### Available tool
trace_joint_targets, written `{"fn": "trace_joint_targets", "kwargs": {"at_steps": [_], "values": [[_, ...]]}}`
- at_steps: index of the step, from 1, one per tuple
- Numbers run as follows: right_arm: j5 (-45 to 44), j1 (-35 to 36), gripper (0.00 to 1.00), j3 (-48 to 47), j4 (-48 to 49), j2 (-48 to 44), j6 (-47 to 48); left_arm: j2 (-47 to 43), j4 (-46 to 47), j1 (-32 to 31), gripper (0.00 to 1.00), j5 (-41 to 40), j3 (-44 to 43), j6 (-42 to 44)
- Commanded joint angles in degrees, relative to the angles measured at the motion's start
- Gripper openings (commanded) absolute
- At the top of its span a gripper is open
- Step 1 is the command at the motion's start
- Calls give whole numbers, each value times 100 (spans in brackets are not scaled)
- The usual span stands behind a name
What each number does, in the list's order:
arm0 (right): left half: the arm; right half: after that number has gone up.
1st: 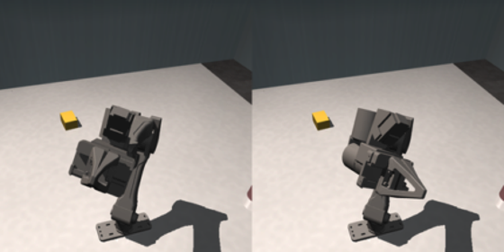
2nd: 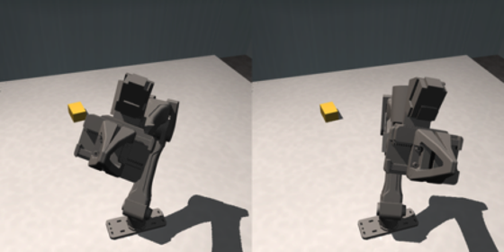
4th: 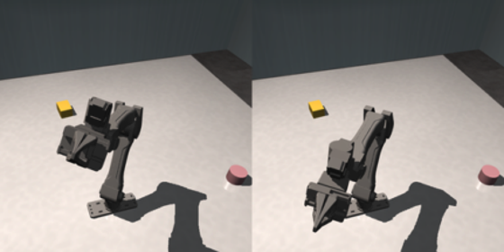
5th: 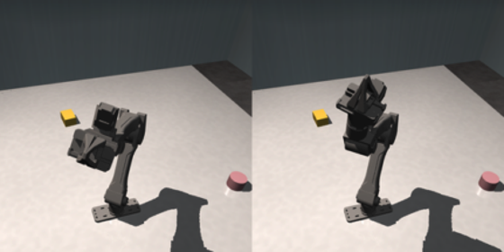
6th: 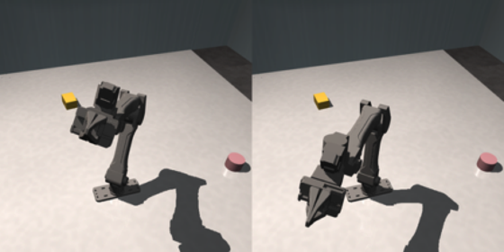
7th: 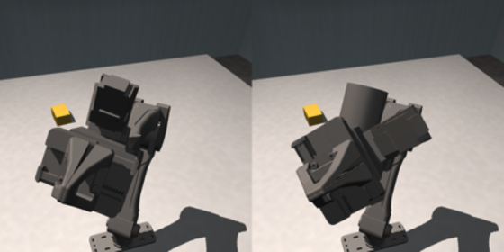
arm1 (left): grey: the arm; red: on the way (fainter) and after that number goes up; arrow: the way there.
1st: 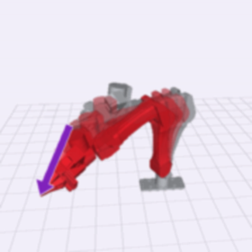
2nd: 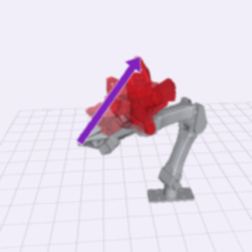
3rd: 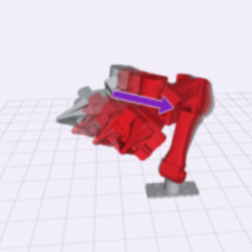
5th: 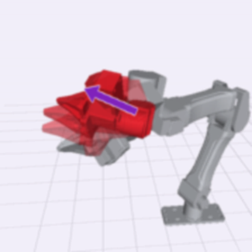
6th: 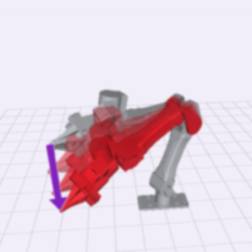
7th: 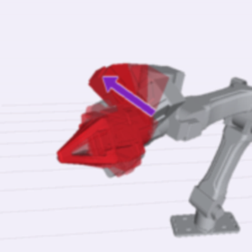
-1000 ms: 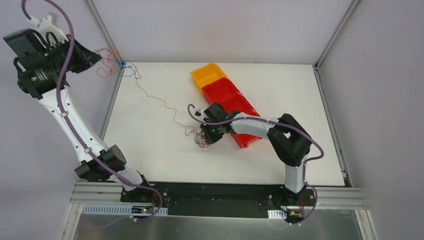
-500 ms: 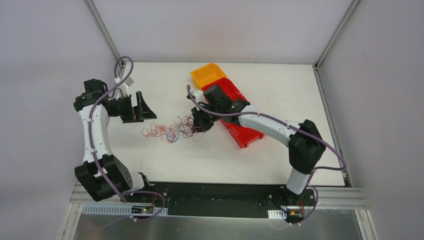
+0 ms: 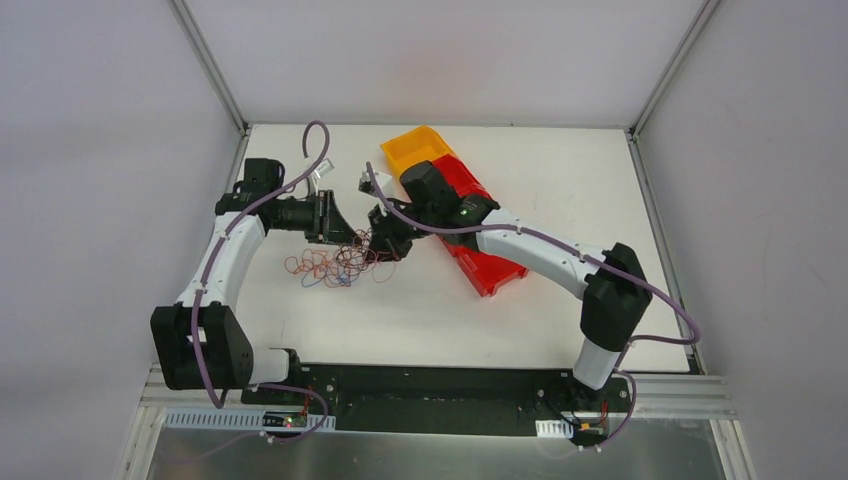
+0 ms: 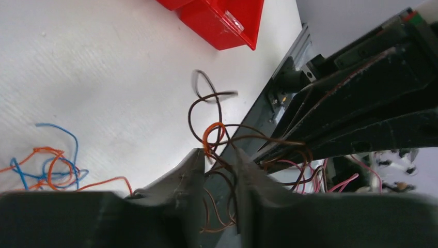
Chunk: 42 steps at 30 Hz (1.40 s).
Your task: Untangle the cables
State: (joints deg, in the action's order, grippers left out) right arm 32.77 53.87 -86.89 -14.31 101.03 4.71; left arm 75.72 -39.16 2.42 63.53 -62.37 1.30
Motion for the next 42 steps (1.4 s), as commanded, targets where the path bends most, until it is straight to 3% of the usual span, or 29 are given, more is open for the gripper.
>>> {"fn": "trace_joint_targets", "kwargs": {"at_steps": [1, 7, 10, 14, 19, 21, 25, 31, 32, 35, 36, 38, 42], "values": [[-173, -72, 2, 155, 39, -579, 326, -262, 303, 398, 3, 343, 89, -369], [-676, -464, 4, 1445, -424, -1016, 1065, -621, 146, 1814, 0, 674, -809, -717], [-866, -604, 13, 1940, -605, -1080, 1319, -642, 131, 2178, 0, 634, -1664, -923], [-979, -715, 15, 2317, -652, -1147, 1447, -457, 289, 2534, 0, 280, -3027, -1468], [-980, -775, 0, 2739, -637, -1199, 1661, -251, 1203, 2927, 0, -285, -4227, -2542], [-964, -786, 0, 2824, -621, -1266, 1647, -191, 1311, 2940, 0, -661, -4521, -2719], [-924, -785, 0, 2850, -553, -1387, 1527, -194, 1450, 2949, 0, -745, -4349, -2935], [-709, -787, 1, 2636, -623, -1656, 1357, -714, 1076, 2960, 0, -1104, -2504, -2070], [-564, -782, 7, 2562, -646, -1699, 1304, -790, 895, 2966, 0, -1216, -2192, -1785], [-111, -721, 63, 2229, -920, -1696, 1217, -871, 194, 2966, 0, -1715, -1491, -929], [-41, -684, 71, 2089, -1108, -1672, 1299, -875, 60, 2966, 0, -1976, -1300, -752], [-53, -681, 77, 1894, -1361, -1648, 1397, -808, -68, 2962, 0, -2514, -951, -521], [-265, -687, 74, 1688, -1730, -1611, 1581, -448, -245, 2966, 0, -3383, -710, -436]]}}
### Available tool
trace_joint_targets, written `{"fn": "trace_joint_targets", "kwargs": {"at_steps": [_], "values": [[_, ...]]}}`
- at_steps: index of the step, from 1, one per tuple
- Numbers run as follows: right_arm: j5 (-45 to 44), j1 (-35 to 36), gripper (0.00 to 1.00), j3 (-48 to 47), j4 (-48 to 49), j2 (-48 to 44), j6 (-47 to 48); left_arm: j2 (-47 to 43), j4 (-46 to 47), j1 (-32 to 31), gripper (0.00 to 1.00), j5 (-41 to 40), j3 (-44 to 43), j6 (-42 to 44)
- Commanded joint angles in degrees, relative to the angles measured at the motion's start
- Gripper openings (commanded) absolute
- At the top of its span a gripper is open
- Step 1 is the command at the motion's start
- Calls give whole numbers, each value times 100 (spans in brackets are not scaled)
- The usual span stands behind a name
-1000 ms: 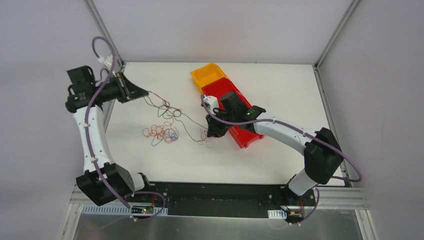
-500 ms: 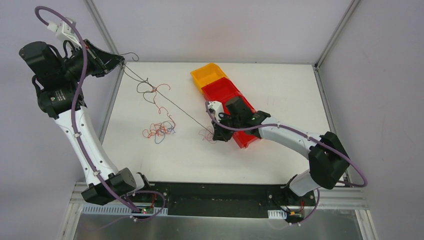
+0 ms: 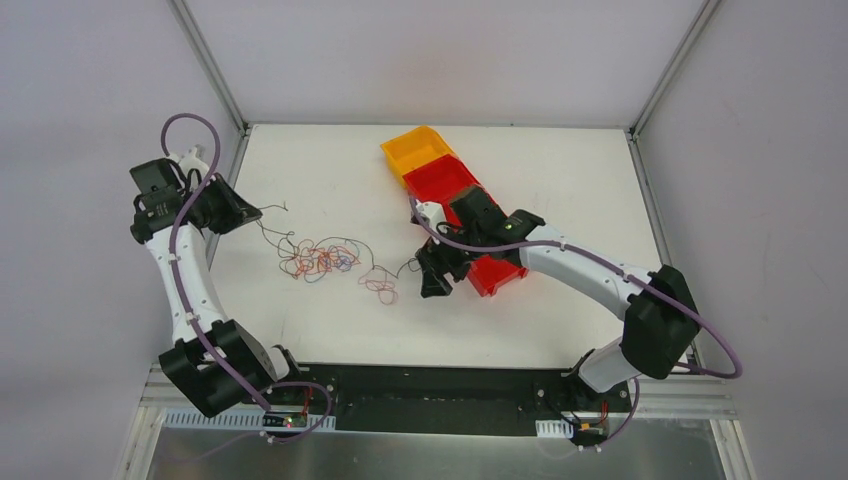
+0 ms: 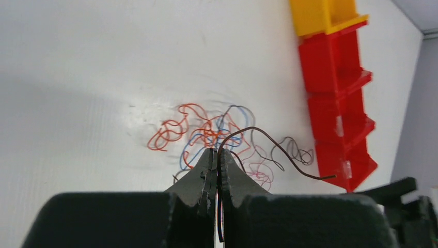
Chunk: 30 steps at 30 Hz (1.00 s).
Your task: Untangle the cables
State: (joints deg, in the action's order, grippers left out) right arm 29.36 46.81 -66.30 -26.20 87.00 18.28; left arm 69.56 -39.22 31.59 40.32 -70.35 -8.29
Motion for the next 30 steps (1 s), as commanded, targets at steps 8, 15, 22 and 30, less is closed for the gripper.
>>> {"fn": "trace_joint_targets", "kwargs": {"at_steps": [8, 15, 22, 30], "values": [[-506, 516, 48, -351, 303, 347, -160, 676, -266, 40, 0, -1185, 337, 326], [-949, 1289, 50, -926, 1045, 1315, -348, 650, -270, 39, 0, -1238, 504, 254], [-1988, 1455, 51, -1881, 1194, 2660, -475, 429, -286, 43, 0, -1135, 609, 245], [-2535, 1523, 41, -2574, 1046, 3547, -55, 490, -286, 45, 0, -1047, 478, 151]]}}
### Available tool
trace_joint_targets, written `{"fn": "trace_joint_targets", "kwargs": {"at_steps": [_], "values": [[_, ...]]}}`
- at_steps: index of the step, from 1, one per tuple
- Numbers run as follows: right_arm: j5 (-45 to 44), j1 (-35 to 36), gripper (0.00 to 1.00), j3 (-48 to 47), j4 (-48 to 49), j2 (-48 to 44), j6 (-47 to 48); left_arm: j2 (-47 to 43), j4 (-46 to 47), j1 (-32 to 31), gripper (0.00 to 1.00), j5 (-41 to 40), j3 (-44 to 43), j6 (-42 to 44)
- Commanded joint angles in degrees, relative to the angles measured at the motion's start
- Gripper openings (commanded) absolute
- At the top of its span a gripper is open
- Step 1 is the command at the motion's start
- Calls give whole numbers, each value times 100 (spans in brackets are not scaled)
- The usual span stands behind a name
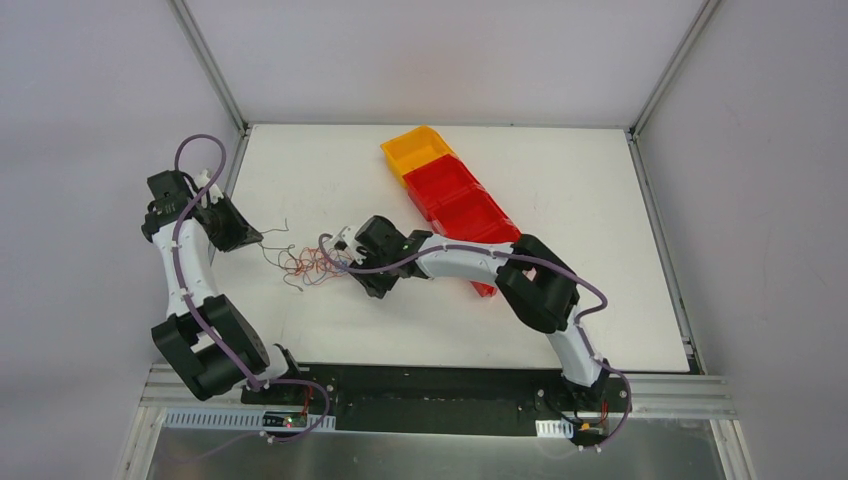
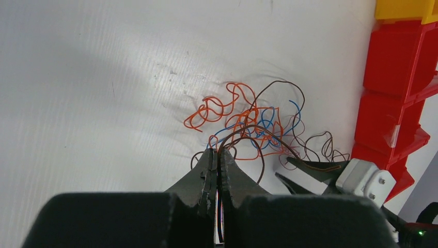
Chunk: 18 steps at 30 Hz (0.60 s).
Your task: Untangle the cables
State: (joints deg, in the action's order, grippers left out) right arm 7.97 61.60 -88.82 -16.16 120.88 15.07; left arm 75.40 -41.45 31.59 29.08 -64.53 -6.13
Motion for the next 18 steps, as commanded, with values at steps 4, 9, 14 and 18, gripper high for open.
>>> {"fn": "trace_joint_targets", "kwargs": {"at_steps": [4, 9, 14, 18], "values": [[-607, 53, 7, -154, 5, 150, 547, 90, -44, 41, 0, -71, -156, 10], [-496, -32, 0, 231, -474, -534, 815, 373, 74, 49, 0, -128, -139, 2], [1458, -223, 0, 425, -1303, -2131, 501, 699, 251, 48, 0, -309, -184, 27], [2220, -336, 0, 336, -1579, -3053, 114, 1049, 310, 49, 0, -494, -314, 67]]}}
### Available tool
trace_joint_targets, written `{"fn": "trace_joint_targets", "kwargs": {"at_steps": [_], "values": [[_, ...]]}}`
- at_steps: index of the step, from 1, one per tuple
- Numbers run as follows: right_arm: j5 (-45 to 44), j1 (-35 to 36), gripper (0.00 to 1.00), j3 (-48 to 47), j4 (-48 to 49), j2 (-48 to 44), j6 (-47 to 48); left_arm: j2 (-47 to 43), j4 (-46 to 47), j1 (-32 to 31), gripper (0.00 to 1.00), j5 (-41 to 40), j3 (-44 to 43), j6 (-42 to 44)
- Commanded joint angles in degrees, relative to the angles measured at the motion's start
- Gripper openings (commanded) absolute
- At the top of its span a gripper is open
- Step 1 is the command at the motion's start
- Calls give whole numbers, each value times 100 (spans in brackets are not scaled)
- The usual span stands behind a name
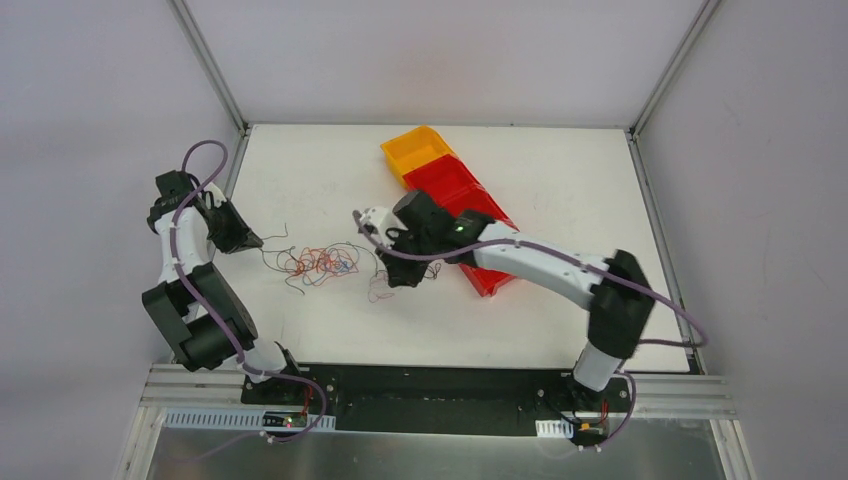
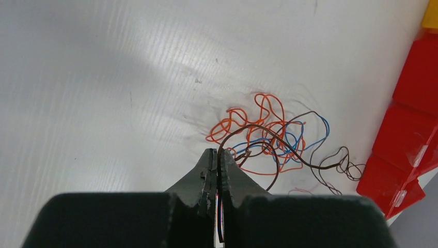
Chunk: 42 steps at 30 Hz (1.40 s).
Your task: Untangle the cables
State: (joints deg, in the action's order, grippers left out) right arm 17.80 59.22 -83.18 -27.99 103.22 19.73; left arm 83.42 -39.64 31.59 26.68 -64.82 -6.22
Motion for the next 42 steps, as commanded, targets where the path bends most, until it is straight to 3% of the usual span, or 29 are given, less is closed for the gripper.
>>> {"fn": "trace_joint_targets", "kwargs": {"at_steps": [1, 6, 12, 18, 23, 30, 36, 42], "values": [[1274, -135, 0, -296, -438, -1449, -439, 329, 143, 49, 0, -282, -322, 89], [979, -421, 0, -1007, -481, -1986, -908, 724, 175, 44, 0, -482, -478, 182], [351, -958, 0, -2316, -269, -2013, -1142, 1051, 260, 45, 0, -748, -514, 302], [-218, -1390, 0, -3630, 82, -1633, -977, 1326, 332, 48, 0, -889, -559, 352], [-476, -1851, 0, -4028, 489, -1196, -977, 1405, 378, 44, 0, -884, -536, 328], [-486, -2461, 0, -5763, 712, -433, -1261, 1436, 457, 77, 0, -1297, -389, 568], [-469, -2503, 0, -4829, 1374, -843, -1149, 1382, 514, 82, 0, -1566, -261, 929], [-1068, -2572, 0, -5375, 1883, -682, -843, 1559, 536, 143, 0, -2134, -208, 1438]]}}
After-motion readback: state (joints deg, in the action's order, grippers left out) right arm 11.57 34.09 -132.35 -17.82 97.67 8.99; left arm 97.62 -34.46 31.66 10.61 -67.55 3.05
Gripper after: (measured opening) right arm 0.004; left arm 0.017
